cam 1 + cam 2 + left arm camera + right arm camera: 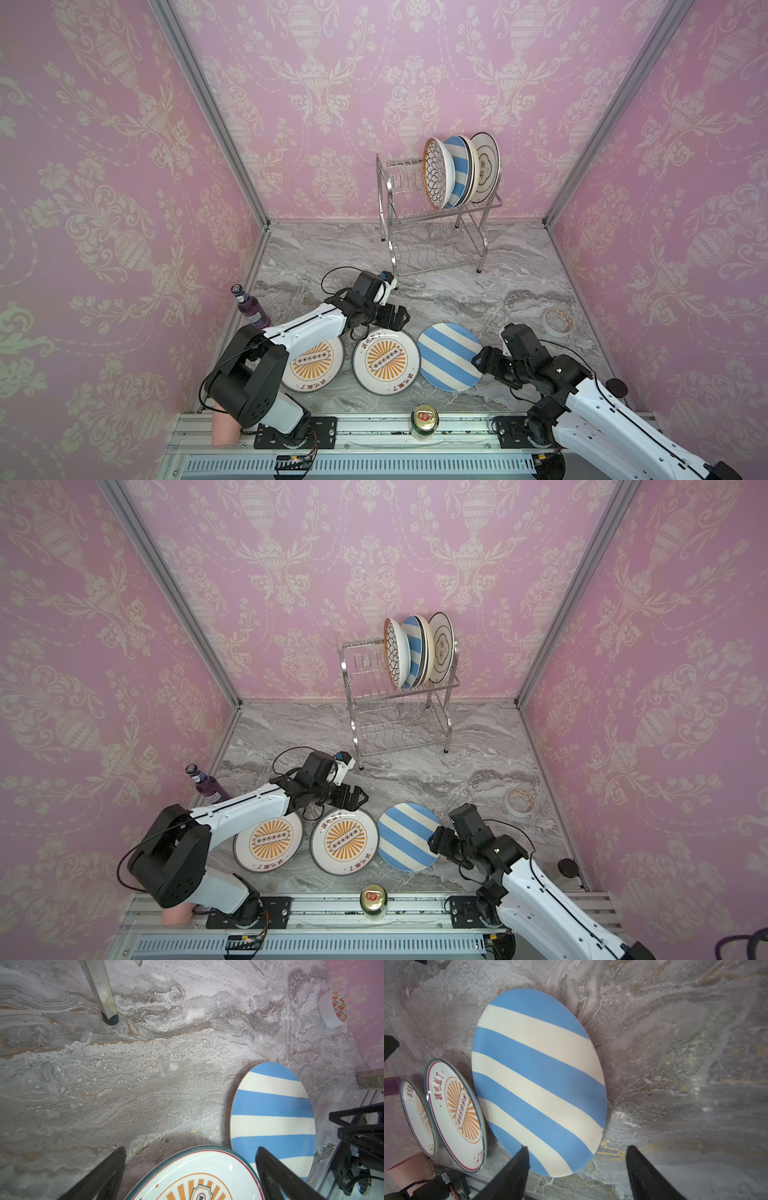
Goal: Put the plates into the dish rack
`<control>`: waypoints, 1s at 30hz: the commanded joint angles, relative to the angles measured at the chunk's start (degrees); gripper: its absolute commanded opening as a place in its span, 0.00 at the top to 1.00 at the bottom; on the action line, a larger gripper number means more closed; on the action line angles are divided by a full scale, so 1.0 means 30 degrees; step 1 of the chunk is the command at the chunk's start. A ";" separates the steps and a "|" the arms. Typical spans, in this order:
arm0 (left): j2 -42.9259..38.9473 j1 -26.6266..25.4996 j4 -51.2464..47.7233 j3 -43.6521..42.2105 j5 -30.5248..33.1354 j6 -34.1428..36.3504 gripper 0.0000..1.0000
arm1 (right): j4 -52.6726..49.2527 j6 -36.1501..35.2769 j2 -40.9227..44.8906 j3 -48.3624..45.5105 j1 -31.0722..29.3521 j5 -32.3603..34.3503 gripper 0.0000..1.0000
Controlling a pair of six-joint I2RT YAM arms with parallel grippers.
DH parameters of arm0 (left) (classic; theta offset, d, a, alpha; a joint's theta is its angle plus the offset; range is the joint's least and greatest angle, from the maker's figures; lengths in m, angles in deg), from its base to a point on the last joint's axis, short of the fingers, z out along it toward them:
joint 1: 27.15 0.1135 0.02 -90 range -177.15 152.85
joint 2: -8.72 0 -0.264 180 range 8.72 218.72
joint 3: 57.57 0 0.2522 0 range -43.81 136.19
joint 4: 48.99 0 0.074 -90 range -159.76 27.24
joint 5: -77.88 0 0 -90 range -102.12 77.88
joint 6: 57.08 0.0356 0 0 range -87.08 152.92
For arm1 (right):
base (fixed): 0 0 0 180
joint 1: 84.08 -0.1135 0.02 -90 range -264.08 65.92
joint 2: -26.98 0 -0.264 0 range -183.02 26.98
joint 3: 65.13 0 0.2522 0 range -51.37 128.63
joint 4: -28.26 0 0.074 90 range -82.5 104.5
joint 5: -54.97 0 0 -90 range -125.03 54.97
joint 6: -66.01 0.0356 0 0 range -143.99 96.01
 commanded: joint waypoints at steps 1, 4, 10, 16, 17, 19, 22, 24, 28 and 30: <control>0.0678 -0.0367 0.0320 -0.0007 -0.0239 0.0120 0.01 | 0.1043 -0.0151 -0.0235 -0.0629 0.0217 -0.0554 0.25; 0.1373 -0.0645 0.0852 0.0134 -0.0627 -0.0182 0.01 | 0.1138 0.0085 -0.0122 -0.1284 0.0407 -0.0696 0.26; 0.2643 -0.1403 0.1402 0.0463 -0.0861 -0.0424 0.01 | 0.2559 0.0811 0.0837 -0.2826 0.0753 -0.1300 0.30; 0.3010 -0.1686 0.1060 0.1094 -0.0902 0.0072 0.01 | 0.3476 0.1143 0.1049 -0.3456 0.0927 -0.1655 0.33; 0.2948 -0.1760 0.0684 0.1360 -0.0596 0.0283 0.01 | 0.3619 0.1197 0.1041 -0.3575 0.0934 -0.1658 0.34; 0.2626 -0.1757 -0.0198 0.1807 0.0196 0.0636 0.01 | 0.3991 0.1261 0.0876 -0.3761 0.0979 -0.1741 0.34; 0.1990 -0.1755 -0.1427 0.2598 0.1624 0.1702 0.01 | 0.4713 0.1414 0.0416 -0.3926 0.1019 -0.2049 0.35; 0.2086 -0.1760 -0.1500 0.3211 0.1467 0.2159 0.01 | 0.4914 0.1393 0.0152 -0.3910 0.1022 -0.2059 0.36; 0.3508 -0.2079 -0.0981 0.4200 -0.0850 0.1826 0.01 | 0.4790 0.1385 0.0007 -0.3929 0.1029 -0.2048 0.36; 0.3902 -0.2494 -0.0875 0.4383 -0.0701 0.2025 0.01 | 0.4761 0.1524 0.0140 -0.4044 0.1046 -0.2067 0.37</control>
